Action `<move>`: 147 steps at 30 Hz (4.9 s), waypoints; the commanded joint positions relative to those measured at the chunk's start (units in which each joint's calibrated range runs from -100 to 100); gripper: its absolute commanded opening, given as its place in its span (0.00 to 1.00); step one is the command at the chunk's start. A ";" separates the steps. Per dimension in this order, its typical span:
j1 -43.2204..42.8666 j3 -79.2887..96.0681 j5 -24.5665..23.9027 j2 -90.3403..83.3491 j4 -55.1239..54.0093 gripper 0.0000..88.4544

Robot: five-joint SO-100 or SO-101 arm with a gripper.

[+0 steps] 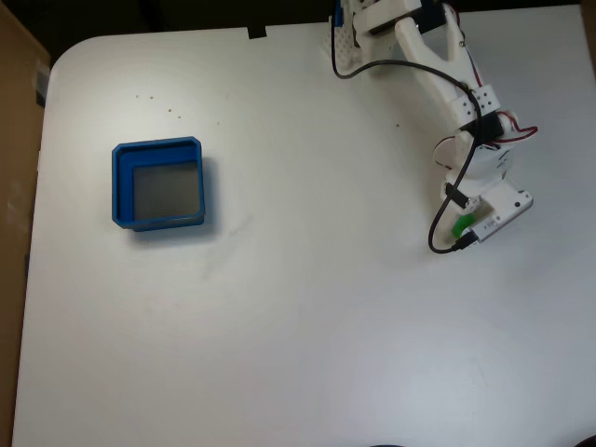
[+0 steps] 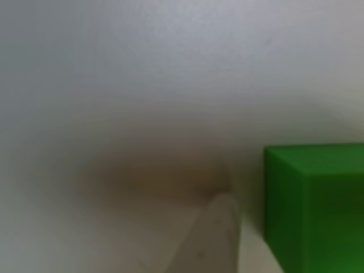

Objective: Pick up green cube and drop it in the blue box

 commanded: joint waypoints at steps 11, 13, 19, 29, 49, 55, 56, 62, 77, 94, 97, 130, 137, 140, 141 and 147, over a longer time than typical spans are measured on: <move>0.35 -3.43 -0.20 -0.71 -0.17 0.33; 0.35 -3.52 -0.24 -0.79 -0.26 0.33; 0.42 -3.61 -0.24 -0.87 -0.26 0.33; 1.22 -3.52 -0.20 -0.96 -0.34 0.33; 0.78 -3.34 -0.24 -1.21 -0.26 0.30; 1.36 -3.16 -0.24 -2.80 0.16 0.13; 1.36 -3.16 -0.24 -2.96 0.16 0.10; 1.36 -3.16 -0.24 -2.88 -0.01 0.00; 1.51 -3.07 -0.29 -18.17 0.48 0.01; 20.73 -2.98 -6.54 -34.72 0.57 0.01; 26.43 -2.98 -6.59 -34.89 0.65 0.01; 58.88 -2.89 -6.25 -19.26 -0.34 0.01; 58.88 -4.60 -6.54 -18.84 -0.42 0.01; 60.11 -7.04 -6.59 -18.43 -0.42 0.01; 60.54 -8.04 -6.59 -17.59 -0.42 0.01; 61.04 -17.52 -6.59 -8.73 -0.42 0.01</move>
